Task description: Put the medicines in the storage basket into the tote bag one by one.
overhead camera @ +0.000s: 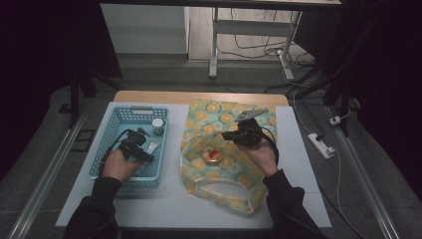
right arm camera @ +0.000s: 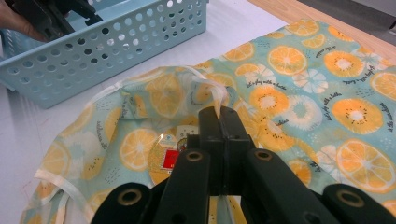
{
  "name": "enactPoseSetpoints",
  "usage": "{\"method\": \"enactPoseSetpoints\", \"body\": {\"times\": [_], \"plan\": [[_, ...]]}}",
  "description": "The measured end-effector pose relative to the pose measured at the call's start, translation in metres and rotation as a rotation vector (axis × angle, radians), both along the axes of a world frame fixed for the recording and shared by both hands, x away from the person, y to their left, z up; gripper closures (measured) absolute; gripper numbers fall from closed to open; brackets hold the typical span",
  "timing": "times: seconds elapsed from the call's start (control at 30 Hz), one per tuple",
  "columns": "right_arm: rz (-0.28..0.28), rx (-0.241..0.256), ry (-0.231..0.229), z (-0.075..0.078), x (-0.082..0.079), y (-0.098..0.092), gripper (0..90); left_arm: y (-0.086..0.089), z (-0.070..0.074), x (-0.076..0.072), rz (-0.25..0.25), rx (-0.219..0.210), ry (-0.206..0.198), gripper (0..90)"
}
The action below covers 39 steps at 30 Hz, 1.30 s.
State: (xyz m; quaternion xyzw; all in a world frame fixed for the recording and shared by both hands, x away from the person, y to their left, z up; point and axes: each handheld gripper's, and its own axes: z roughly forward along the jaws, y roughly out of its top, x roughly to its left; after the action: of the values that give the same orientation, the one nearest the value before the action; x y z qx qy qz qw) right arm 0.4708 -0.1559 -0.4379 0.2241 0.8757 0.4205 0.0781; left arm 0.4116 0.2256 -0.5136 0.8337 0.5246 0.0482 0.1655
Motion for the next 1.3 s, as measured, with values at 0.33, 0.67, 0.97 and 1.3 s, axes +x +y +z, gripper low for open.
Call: {"method": "enactPoseSetpoints", "body": {"times": [0.33, 0.67, 0.97, 1.3], "plan": [[0.003, -0.001, -0.005, 0.001, -0.001, 0.000, 89.6, 0.000, 0.001, 0.000, 0.000, -0.013, 0.004, 70.5], [0.003, 0.002, -0.010, 0.002, -0.001, 0.000, 89.6, 0.000, 0.005, 0.000, 0.012, -0.019, -0.004, 71.7], [0.002, 0.006, -0.015, 0.003, -0.001, -0.001, 89.7, 0.005, 0.021, -0.004, -0.008, -0.087, -0.070, 71.7], [0.002, 0.012, -0.022, 0.004, -0.002, -0.001, 89.7, 0.008, 0.046, -0.011, -0.021, -0.154, -0.135, 71.8]]}}
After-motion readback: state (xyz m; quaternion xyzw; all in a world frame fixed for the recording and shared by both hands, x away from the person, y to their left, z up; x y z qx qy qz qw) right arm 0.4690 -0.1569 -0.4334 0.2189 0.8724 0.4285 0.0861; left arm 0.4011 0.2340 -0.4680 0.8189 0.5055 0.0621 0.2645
